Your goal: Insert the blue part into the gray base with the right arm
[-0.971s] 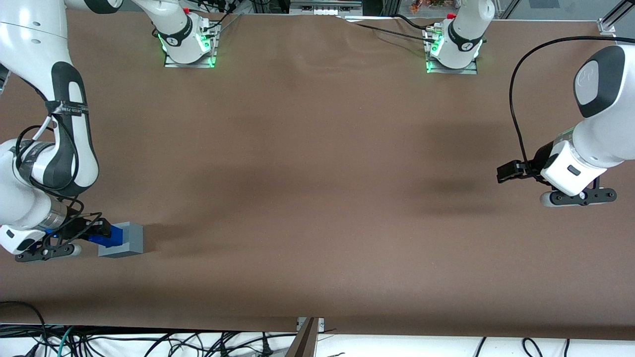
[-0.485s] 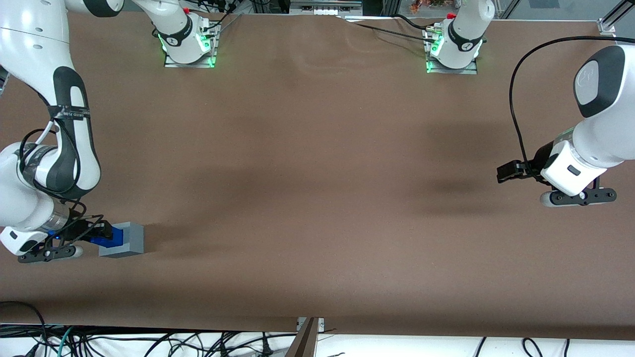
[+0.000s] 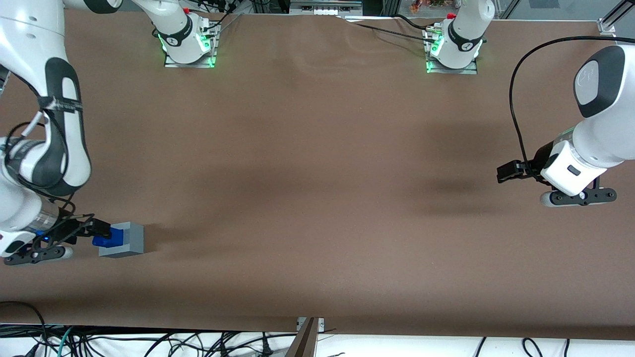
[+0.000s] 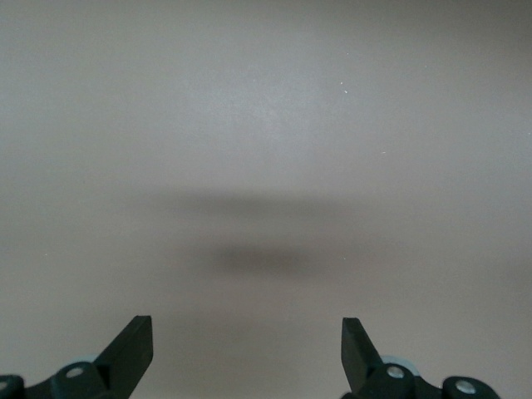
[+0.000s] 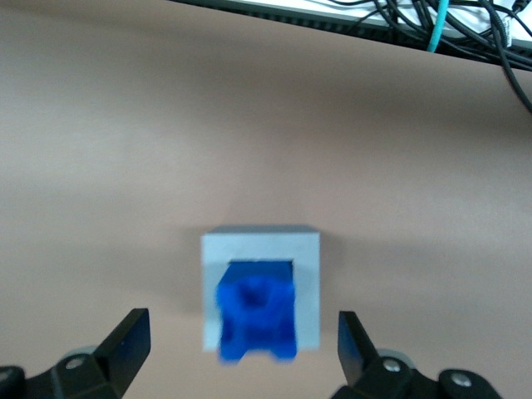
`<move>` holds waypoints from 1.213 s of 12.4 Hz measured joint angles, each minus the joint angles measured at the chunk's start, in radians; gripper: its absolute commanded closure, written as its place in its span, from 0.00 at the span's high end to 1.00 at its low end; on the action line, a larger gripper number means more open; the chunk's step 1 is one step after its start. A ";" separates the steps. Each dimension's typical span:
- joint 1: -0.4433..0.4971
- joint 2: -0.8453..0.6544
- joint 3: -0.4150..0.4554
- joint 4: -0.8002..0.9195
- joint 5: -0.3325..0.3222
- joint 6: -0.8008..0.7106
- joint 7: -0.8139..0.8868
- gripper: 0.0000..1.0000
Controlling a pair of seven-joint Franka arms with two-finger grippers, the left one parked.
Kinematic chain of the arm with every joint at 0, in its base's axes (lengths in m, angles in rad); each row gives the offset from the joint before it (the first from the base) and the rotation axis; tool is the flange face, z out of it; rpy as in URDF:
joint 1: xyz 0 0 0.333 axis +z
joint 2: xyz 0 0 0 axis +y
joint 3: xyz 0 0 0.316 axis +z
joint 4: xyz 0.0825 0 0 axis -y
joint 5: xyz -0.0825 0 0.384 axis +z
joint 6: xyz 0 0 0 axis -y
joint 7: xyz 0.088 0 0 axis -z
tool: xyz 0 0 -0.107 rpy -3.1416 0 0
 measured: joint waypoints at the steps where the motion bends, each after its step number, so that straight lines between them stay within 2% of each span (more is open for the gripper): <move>1: 0.001 -0.031 0.000 0.027 0.001 -0.080 0.000 1.00; 4: 0.001 -0.151 -0.002 0.043 0.001 -0.347 0.000 1.00; 6: 0.001 -0.203 -0.008 0.042 -0.008 -0.465 0.000 1.00; 7: 0.006 -0.220 -0.010 0.041 -0.046 -0.489 -0.004 1.00; 10: 0.028 -0.267 0.043 0.039 -0.235 -0.495 -0.012 1.00; 12: 0.038 -0.303 0.065 0.030 -0.271 -0.495 -0.012 1.00; 15: 0.020 -0.377 0.078 -0.046 -0.272 -0.473 -0.012 1.00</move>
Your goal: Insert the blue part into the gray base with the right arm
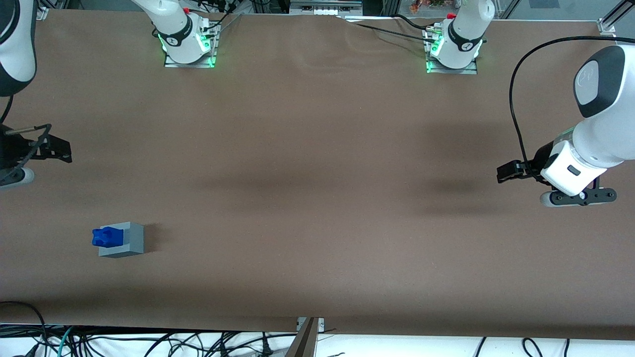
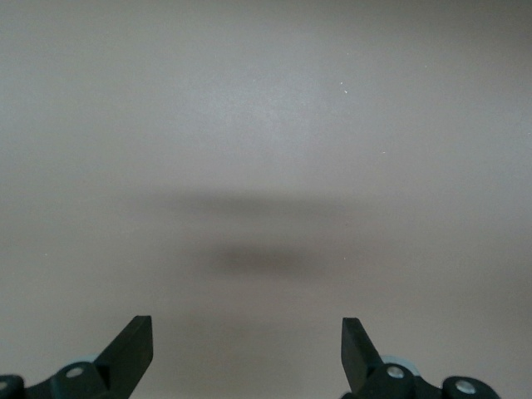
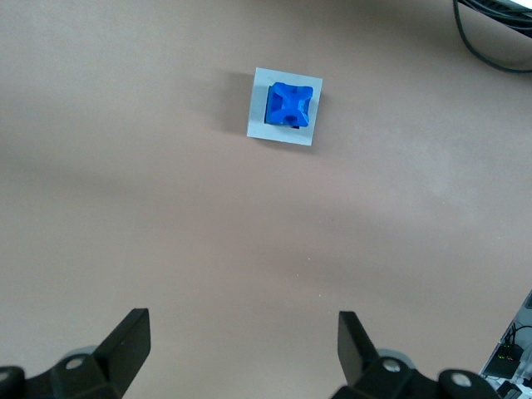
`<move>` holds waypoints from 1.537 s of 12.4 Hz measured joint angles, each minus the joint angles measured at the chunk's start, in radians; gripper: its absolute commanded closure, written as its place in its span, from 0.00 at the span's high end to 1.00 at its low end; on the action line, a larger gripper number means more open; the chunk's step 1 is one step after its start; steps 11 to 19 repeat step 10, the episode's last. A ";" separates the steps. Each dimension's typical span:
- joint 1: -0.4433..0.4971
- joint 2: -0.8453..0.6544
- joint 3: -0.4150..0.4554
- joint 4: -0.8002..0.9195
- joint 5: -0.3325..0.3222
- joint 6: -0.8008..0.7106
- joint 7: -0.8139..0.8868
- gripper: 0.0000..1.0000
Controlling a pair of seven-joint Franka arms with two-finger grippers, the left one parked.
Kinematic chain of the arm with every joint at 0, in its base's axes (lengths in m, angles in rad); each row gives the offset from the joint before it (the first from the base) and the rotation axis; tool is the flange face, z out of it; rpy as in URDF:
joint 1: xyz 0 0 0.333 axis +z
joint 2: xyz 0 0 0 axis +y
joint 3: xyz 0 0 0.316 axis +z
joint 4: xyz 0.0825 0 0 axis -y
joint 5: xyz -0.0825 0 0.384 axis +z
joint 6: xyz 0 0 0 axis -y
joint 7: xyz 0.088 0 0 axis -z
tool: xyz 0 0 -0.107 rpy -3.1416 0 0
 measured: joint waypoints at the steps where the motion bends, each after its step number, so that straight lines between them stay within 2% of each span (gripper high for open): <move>1: -0.015 -0.027 0.004 -0.025 0.000 0.029 0.000 1.00; 4: -0.049 -0.091 0.012 -0.106 0.012 0.047 0.016 1.00; 7: -0.052 -0.121 0.030 -0.160 0.049 0.047 0.130 1.00; 19: -0.054 -0.120 0.030 -0.163 0.065 0.047 0.145 1.00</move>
